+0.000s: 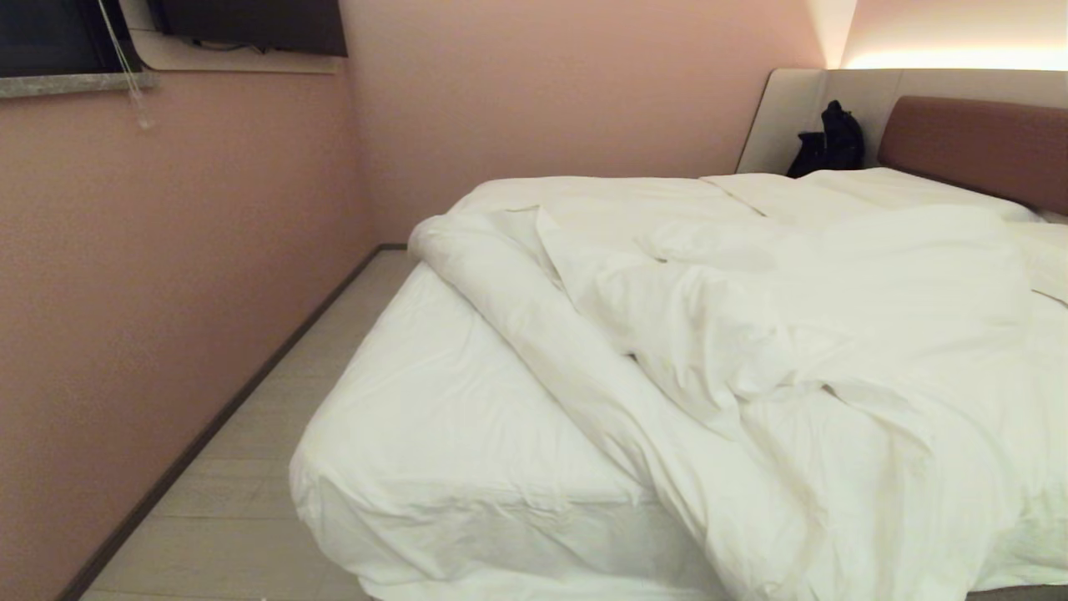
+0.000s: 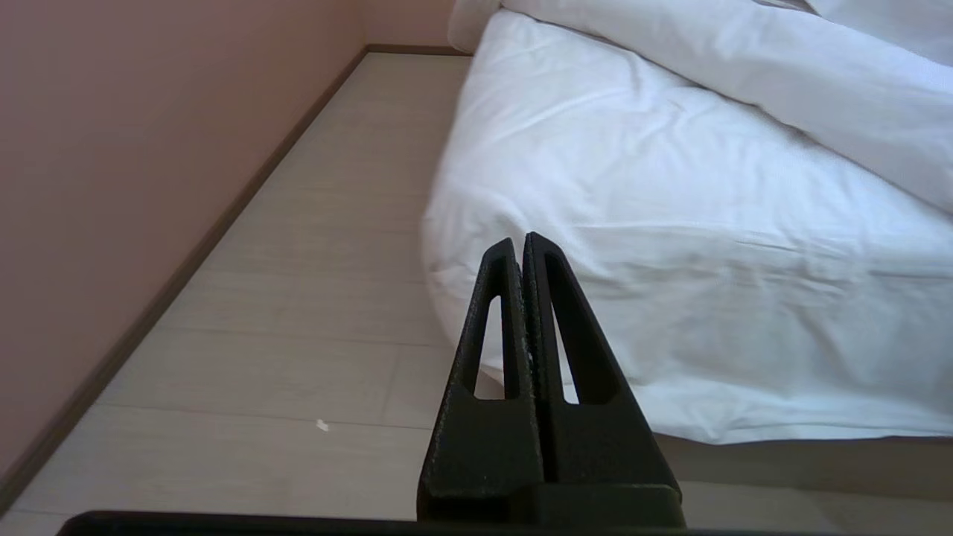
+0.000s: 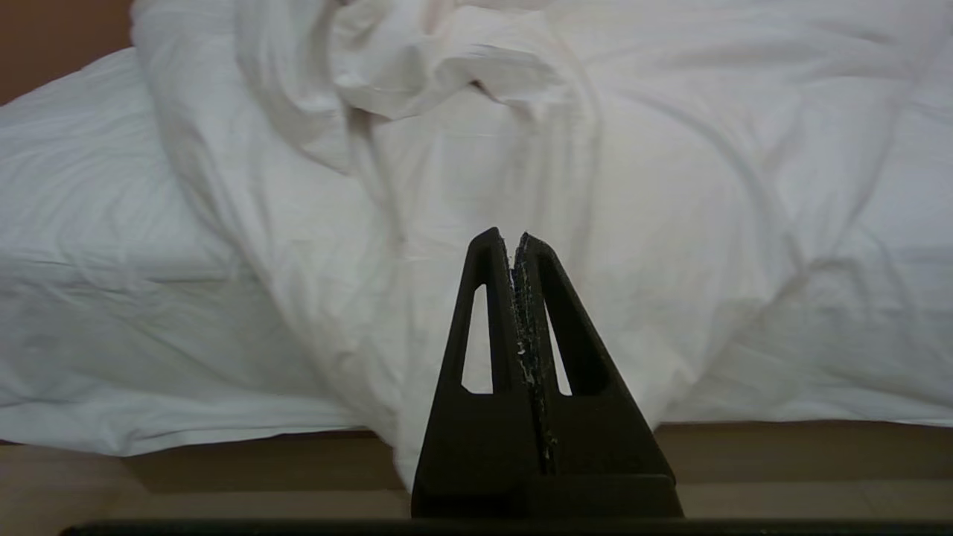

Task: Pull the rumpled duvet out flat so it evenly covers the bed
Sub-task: Hold the folded corner of the quilt

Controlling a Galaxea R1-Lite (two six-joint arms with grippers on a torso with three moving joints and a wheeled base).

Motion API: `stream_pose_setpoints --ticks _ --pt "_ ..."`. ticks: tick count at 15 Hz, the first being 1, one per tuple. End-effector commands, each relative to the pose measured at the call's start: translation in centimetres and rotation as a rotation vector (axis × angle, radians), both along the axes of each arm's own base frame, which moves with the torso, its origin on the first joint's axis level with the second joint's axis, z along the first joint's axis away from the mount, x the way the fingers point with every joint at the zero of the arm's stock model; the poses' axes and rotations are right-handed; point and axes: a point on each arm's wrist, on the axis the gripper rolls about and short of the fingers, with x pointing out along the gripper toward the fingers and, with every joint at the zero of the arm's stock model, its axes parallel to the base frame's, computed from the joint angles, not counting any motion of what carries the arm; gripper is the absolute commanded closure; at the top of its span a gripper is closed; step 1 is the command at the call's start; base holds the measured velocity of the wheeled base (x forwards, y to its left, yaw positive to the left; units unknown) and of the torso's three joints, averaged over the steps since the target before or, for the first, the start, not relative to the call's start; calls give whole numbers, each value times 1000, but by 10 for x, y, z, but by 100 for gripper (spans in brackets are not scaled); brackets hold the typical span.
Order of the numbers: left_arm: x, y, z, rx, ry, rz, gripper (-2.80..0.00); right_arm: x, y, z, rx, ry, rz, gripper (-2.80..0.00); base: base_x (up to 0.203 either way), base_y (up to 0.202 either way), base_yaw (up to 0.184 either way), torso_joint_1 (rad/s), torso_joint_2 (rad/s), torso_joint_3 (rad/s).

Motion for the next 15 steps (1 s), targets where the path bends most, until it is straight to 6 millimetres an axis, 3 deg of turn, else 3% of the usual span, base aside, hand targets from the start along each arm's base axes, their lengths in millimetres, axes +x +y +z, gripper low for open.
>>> stream_pose_setpoints --ticks 1,9,15 --pt "0 0 0 0 1 1 0 0 0 0 0 1 0 0 0 -191 -1 -1 3 3" --pt "0 0 0 -2 -1 1 0 0 0 0 0 1 0 0 0 -190 0 1 4 3" --pt "0 0 0 -2 1 1 0 0 0 0 0 1 0 0 0 -17 0 0 1 0"
